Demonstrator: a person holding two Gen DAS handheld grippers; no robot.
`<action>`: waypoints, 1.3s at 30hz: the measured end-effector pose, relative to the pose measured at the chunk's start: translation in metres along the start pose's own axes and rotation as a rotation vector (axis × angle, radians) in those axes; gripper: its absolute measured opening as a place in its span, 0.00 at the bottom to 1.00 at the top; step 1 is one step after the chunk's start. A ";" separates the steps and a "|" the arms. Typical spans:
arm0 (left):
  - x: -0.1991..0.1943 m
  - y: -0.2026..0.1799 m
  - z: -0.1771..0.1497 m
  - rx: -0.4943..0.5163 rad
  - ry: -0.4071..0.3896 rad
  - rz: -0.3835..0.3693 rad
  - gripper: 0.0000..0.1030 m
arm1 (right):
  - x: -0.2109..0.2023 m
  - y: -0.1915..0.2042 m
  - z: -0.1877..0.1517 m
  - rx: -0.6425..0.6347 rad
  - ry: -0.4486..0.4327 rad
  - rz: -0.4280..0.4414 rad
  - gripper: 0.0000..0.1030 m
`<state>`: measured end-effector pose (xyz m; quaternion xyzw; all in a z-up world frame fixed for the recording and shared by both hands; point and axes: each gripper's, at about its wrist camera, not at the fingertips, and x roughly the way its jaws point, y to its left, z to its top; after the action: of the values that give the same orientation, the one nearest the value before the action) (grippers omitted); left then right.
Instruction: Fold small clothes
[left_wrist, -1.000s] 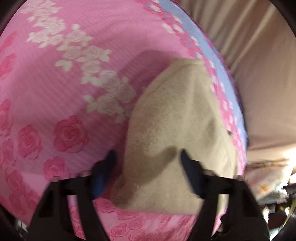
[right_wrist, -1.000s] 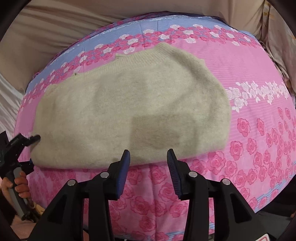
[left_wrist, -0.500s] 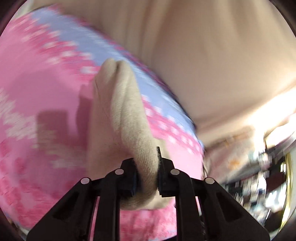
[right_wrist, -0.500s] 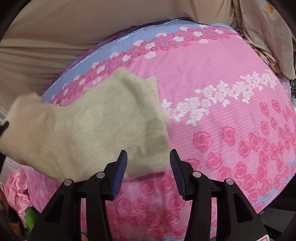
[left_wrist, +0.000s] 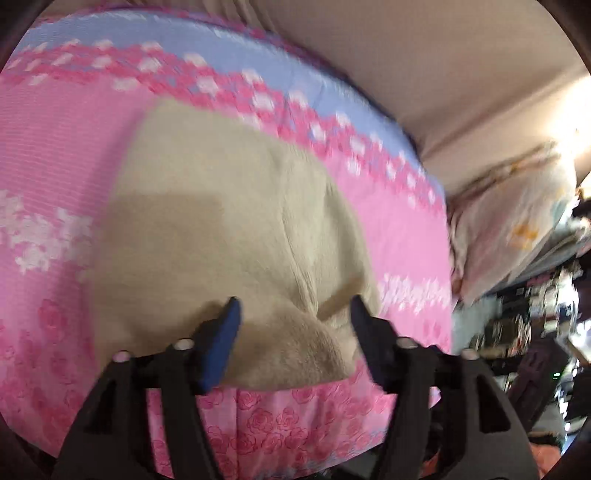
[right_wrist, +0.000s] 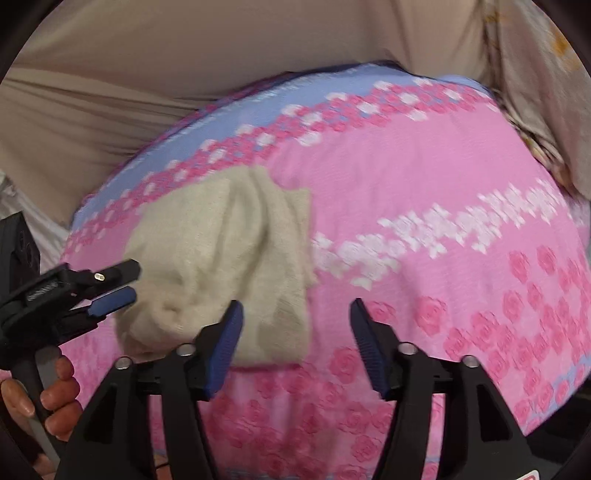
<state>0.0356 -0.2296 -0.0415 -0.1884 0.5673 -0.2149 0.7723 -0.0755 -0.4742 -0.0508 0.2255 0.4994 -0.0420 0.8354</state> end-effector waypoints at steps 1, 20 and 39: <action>-0.016 0.005 0.001 -0.004 -0.042 -0.008 0.71 | 0.003 0.007 0.006 -0.008 0.008 0.039 0.68; -0.100 0.056 0.030 0.067 -0.199 0.304 0.79 | 0.000 0.087 0.055 -0.097 0.027 0.211 0.12; -0.021 0.010 0.019 0.262 -0.026 0.422 0.79 | 0.116 0.120 0.080 -0.318 0.154 0.002 0.15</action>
<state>0.0489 -0.2089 -0.0243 0.0331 0.5515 -0.1182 0.8251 0.0826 -0.3827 -0.0774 0.0936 0.5621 0.0557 0.8199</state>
